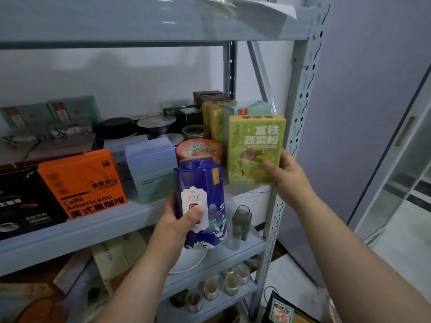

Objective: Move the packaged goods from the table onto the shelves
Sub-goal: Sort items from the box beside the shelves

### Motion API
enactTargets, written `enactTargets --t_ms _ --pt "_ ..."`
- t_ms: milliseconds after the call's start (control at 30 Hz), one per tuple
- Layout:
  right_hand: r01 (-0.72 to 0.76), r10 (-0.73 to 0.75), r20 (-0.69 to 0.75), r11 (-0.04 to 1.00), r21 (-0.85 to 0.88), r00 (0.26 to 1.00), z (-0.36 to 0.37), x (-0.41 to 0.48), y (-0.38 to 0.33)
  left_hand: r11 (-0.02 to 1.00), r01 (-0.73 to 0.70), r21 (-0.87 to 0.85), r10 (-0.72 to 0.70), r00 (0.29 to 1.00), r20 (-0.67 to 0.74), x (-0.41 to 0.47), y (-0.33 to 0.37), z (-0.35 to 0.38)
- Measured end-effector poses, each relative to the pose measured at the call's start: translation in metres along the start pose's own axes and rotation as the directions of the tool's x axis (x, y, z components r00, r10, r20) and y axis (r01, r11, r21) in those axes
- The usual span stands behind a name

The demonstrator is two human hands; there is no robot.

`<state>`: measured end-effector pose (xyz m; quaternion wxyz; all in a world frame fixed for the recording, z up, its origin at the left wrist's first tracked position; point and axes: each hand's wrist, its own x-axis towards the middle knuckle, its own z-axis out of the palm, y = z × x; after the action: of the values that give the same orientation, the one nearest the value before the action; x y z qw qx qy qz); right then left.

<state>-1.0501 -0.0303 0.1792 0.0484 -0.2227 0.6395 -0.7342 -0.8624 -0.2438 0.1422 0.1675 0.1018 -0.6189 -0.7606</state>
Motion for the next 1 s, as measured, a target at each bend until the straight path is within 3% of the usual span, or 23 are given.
enactTargets --t_ms 367,600,867,1000 --pt "0.149 -0.158 -0.004 0.935 -0.322 0.987 -0.02 0.059 0.032 0.999 -0.041 -0.014 0.038 0.988 -0.151 0.017 -0.008 0.041" --pt "0.295 -0.337 0.018 0.795 -0.53 0.941 -0.022 0.051 0.042 0.999 -0.049 0.015 0.051 0.973 -0.224 0.016 -0.011 0.059" --pt "0.427 -0.418 0.201 0.566 -0.705 0.886 -0.017 0.042 0.038 0.997 -0.058 0.049 0.069 0.964 -0.259 0.016 -0.008 0.069" --pt "0.442 -0.458 0.189 0.545 -0.713 0.869 -0.012 0.041 0.035 0.994 -0.069 0.08 0.088 0.961 -0.263 0.014 -0.008 0.07"
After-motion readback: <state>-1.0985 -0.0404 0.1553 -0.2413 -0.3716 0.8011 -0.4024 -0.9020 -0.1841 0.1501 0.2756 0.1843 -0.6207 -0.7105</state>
